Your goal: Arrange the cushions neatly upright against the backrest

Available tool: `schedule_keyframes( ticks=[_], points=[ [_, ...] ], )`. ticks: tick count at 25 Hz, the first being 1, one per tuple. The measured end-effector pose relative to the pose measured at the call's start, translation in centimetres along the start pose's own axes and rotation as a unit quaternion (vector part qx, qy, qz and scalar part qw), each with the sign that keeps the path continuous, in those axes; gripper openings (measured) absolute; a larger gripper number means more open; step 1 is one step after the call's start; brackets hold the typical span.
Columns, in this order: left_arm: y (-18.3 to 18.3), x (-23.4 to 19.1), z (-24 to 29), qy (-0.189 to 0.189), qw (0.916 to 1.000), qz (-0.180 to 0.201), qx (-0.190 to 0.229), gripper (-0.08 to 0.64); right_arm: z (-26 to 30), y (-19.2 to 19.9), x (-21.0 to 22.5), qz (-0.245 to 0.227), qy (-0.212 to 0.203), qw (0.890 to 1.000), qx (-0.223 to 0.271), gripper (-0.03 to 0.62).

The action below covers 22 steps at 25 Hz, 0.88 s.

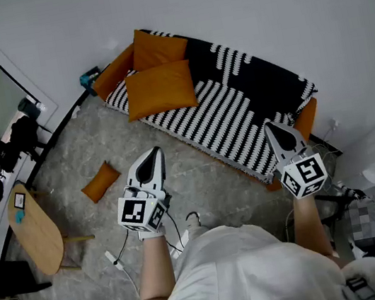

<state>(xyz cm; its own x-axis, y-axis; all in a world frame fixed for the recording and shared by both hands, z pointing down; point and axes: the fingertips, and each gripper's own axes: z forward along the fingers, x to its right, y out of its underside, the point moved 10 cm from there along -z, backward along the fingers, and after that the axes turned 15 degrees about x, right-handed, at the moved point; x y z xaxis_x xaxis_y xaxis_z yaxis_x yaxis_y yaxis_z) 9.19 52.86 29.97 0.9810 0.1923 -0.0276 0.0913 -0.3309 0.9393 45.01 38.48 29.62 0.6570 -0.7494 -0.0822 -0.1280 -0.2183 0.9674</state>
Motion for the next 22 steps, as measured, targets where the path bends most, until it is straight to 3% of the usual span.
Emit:
schedule_keyframes(
  ticks=[12,18,22],
  points=[
    [0.8,-1.9,0.6,0.003,0.9999,-0.013,-0.002,0.014,1.8,1.0,-0.4,0.003,0.009,1.0,-0.016,0.005],
    [1.8,-5.9,0.6,-0.009,0.9997,-0.022,-0.006,0.015,5.4,2.1,-1.6,0.023,-0.01,1.0,-0.005,0.008],
    [2.4,-9.6,1.3,-0.008,0.9996,-0.023,-0.011,0.014,8.8,3.3,-2.5,0.028,-0.001,1.0,-0.006,0.008]
  ],
)
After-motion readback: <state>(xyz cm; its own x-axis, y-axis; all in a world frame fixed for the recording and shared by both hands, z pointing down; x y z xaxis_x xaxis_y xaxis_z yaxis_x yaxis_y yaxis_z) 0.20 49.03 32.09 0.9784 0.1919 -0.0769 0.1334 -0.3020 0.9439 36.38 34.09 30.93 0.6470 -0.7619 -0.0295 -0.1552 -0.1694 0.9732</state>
